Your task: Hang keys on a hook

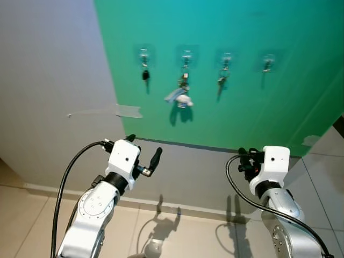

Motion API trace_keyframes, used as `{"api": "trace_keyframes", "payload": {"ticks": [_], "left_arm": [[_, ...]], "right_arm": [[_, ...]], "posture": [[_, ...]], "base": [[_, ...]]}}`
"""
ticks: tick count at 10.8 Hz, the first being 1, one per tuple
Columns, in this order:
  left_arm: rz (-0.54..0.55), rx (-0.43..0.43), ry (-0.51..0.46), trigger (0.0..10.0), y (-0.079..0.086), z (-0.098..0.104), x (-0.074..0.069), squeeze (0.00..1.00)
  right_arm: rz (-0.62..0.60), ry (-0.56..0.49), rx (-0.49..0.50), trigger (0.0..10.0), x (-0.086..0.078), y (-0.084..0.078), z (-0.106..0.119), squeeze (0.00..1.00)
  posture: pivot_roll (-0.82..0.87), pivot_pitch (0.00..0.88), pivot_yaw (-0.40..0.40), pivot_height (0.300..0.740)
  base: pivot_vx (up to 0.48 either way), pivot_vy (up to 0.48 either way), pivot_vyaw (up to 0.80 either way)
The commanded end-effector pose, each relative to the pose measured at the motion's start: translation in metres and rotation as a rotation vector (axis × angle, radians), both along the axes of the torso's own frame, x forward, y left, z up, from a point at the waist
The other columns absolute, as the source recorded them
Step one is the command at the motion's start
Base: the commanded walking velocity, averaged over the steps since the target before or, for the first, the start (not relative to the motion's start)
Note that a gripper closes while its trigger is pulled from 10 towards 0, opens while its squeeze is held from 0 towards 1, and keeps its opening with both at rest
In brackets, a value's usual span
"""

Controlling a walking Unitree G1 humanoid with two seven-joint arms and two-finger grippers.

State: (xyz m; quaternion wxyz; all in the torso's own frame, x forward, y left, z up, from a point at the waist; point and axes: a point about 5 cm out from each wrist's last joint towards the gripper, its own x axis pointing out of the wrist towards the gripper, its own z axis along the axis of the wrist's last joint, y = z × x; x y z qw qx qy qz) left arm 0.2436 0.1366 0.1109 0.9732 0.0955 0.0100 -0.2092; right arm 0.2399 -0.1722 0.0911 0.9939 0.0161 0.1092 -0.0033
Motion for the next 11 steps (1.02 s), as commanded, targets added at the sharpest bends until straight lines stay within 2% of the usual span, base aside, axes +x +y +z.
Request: {"api": "trace_keyframes", "payload": {"ticks": [1,3,4,11], "left_arm": [[-0.018,0.012,-0.007,10.0,-0.0037,0.0005,0.0015,0.0],[-0.011,0.012,-0.013,10.0,-0.0046,0.001,0.0029,0.0],[-0.002,0.009,-0.019,10.0,-0.0047,0.0013,0.0024,0.0],[0.021,0.01,-0.033,10.0,-0.0025,0.0019,-0.0007,0.0]], "right_arm": [[-0.013,-0.011,-0.005,10.0,-0.0001,-0.0016,0.0014,0.0],[-0.017,-0.009,-0.008,10.0,0.0001,-0.0026,0.0018,0.0],[-0.015,-0.008,-0.012,10.0,0.0,-0.0033,0.0025,0.0],[-0.011,-0.002,-0.012,10.0,-0.005,-0.0042,0.0039,0.0]], "posture": [[-0.04,0.0,0.002,0.74],[-0.04,0.0,-0.005,0.74],[-0.04,0.0,-0.008,0.74],[-0.04,0.027,-0.01,0.74]], "base": [[0.0,0.326,0.0],[0.0,0.326,0.0],[0.0,0.326,-0.53],[0.0,0.324,-0.8]]}}
